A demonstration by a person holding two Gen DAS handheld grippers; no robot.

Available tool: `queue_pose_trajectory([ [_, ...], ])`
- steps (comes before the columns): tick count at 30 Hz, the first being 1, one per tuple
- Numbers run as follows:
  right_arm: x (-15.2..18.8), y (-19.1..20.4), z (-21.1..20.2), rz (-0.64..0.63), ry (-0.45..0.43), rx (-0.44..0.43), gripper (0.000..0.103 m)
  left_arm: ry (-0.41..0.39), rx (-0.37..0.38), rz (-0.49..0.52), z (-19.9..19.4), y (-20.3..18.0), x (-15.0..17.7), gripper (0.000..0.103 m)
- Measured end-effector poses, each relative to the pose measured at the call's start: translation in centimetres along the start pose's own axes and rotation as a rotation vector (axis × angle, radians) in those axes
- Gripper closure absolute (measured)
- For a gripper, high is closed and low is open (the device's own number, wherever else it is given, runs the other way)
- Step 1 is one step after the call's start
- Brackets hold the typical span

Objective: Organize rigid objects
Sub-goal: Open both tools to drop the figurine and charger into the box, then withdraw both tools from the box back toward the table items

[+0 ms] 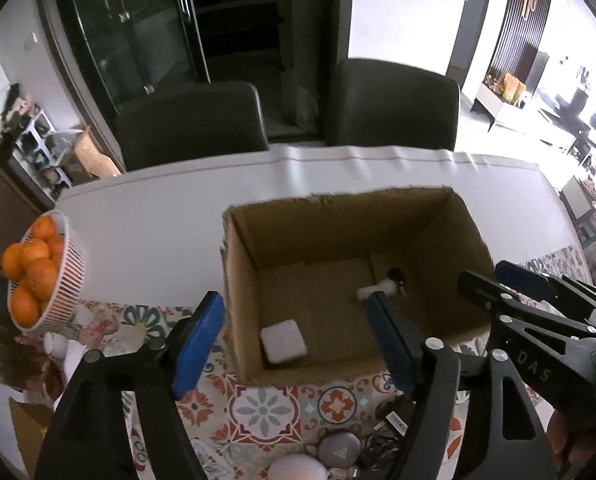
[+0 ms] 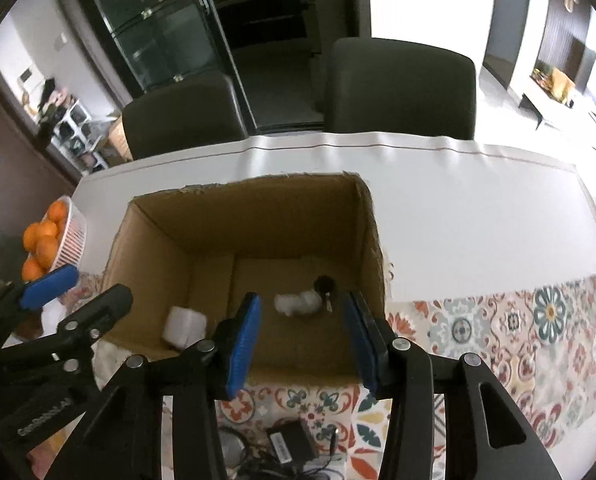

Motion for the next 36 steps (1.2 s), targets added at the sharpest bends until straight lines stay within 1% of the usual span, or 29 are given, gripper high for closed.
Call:
queue_pose_trajectory([
  [3,0.7,0.3,-1.6,0.005,-0.03,0.024,0.058,-0.045,-0.02,0.0,-1.6,0.4,0.5,0.018],
  [5,1.2,0.7,-2.9,-0.003,-0.056,0.046,0.058,-0.063,-0.018,-0.004,-2.7,0.7,0.8,0.016],
  [7,1.7,1.3,-4.2,-0.011,-0.08,0.062,0.053,-0.069,-0.011,-0.01,-3.4,1.0,1.3,0.014],
  [8,1.8,1.6,-4.7,-0.013,-0.09,0.07,0.047,-0.07,-0.011,-0.01,-3.7,1.1,1.5,0.014],
  [10,2.3,2.1,-6.0,-0.02,-0.113,0.092,0.044,-0.078,-0.015,-0.016,-4.5,1.4,2.1,0.012],
  [13,3.1,3.0,-7.5,-0.036,-0.129,0.106,0.044,-0.113,-0.017,-0.014,-5.9,2.0,3.3,0.009],
  [17,4.7,4.2,-9.2,-0.052,-0.167,0.139,0.042,-0.155,-0.017,-0.01,-7.4,2.8,5.1,0.008],
  [21,6.3,5.2,-10.3,-0.059,-0.197,0.157,0.041,-0.171,-0.025,-0.003,-8.5,3.6,7.0,0.007],
  [24,7.8,6.0,-11.2,-0.059,-0.223,0.17,0.041,-0.206,-0.04,0.01,-9.5,4.1,8.7,0.004],
  [27,9.5,6.9,-12.0,-0.06,-0.246,0.185,0.041,-0.225,-0.038,0.015,-10.4,4.5,10.2,0.002],
  [30,10.9,7.3,-12.5,-0.044,-0.258,0.175,0.041,-0.233,-0.032,0.03,-11.2,5.0,11.9,0.0],
  [36,14.2,8.3,-12.5,-0.025,-0.264,0.154,0.041,-0.244,-0.046,0.063,-11.5,5.9,15.0,0.0],
])
Point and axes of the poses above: each gripper's, at about its wrist camera, not at the fingertips, and z roughly the way its jaws point, y to its left, x to its underside, the point moved 2 cm from there along z, roughly the way its jaws point, and after that the axes turned 10 degrees about -z, right-handed, at the moved point
